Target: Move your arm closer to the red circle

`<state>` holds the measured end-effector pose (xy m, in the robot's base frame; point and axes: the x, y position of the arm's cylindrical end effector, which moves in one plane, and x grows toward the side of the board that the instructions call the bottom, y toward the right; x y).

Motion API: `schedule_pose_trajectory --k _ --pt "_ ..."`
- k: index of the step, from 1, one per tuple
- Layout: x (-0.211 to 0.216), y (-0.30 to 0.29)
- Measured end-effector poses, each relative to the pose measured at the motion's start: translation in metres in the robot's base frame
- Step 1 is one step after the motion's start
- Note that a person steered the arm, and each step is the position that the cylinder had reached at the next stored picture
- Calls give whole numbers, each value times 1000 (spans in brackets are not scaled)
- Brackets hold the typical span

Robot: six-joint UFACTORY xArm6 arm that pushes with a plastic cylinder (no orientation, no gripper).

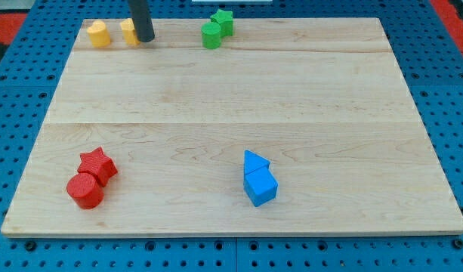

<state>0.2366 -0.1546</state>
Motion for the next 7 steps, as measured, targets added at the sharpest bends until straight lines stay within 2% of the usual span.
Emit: schedule_pose_trajectory --k 1,3,4,5,7 --pt "-9 -5" --pt "-18 -54" --pt "39 -20" --pt "148 6" --pt "308 85"
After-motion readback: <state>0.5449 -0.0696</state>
